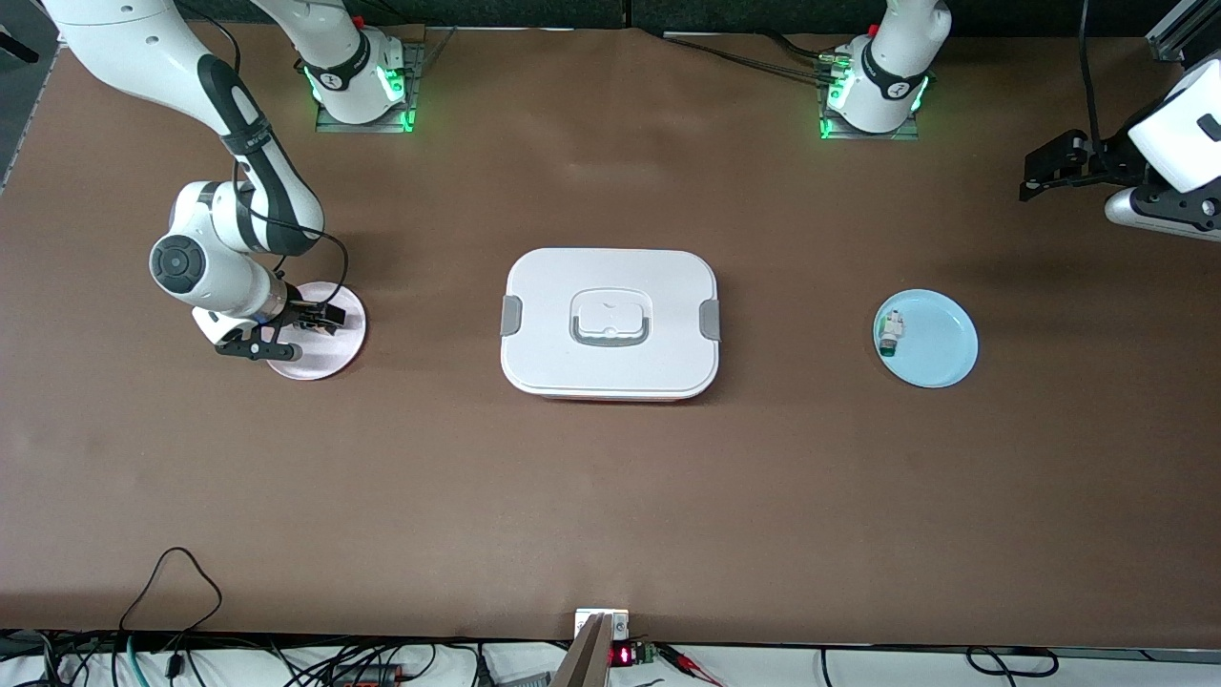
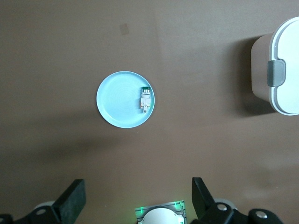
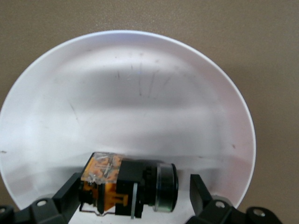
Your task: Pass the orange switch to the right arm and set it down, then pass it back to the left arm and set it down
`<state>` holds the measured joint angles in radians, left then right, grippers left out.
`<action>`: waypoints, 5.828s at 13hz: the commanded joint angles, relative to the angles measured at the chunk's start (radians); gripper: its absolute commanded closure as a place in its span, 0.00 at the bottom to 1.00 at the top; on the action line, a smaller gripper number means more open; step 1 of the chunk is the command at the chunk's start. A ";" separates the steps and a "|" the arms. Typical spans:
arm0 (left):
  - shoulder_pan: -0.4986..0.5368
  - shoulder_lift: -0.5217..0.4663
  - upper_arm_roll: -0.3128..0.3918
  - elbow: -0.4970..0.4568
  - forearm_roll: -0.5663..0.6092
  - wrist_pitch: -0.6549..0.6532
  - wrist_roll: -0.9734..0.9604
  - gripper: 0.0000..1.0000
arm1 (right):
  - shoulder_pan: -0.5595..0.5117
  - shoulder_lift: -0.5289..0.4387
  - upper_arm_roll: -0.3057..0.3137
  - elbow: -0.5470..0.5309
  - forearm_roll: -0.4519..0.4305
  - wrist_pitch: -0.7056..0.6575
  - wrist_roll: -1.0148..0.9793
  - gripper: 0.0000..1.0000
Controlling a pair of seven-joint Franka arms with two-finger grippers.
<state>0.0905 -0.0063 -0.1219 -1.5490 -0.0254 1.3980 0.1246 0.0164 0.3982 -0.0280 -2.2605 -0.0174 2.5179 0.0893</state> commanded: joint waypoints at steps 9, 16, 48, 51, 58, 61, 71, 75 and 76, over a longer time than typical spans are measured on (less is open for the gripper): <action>0.008 -0.015 -0.001 -0.010 -0.016 -0.007 0.024 0.00 | -0.004 -0.005 0.006 0.021 -0.006 0.013 -0.146 0.65; 0.008 -0.014 -0.001 -0.010 -0.016 -0.007 0.024 0.00 | 0.011 -0.090 0.026 0.207 -0.004 -0.299 -0.148 0.65; -0.066 0.103 -0.036 -0.005 -0.578 -0.139 -0.101 0.00 | 0.168 -0.101 0.166 0.877 0.807 -0.703 -1.089 0.66; -0.057 0.221 -0.036 -0.010 -0.802 -0.123 -0.132 0.00 | 0.174 -0.059 0.168 0.877 0.948 -0.690 -1.291 0.70; -0.060 0.335 -0.076 -0.132 -1.328 0.134 -0.215 0.00 | 0.286 0.033 0.166 0.817 1.425 -0.552 -1.500 0.71; -0.060 0.310 -0.152 -0.187 -1.479 0.312 -0.220 0.00 | 0.361 0.066 0.166 0.819 1.560 -0.464 -1.516 0.71; -0.061 0.322 -0.300 -0.186 -1.578 0.544 -0.243 0.06 | 0.448 0.097 0.164 0.825 1.610 -0.337 -1.501 0.71; -0.060 0.322 -0.300 -0.186 -1.578 0.538 -0.246 0.63 | 0.448 0.094 0.164 0.825 1.610 -0.337 -1.502 0.71; -0.060 0.321 -0.300 -0.186 -1.578 0.538 -0.247 0.79 | 0.448 0.094 0.163 0.823 1.610 -0.337 -1.505 0.71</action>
<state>0.0241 0.3443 -0.4197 -1.7061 -1.5765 1.9331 -0.1142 0.4564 0.4953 0.1418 -1.4400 1.5637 2.1718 -1.4050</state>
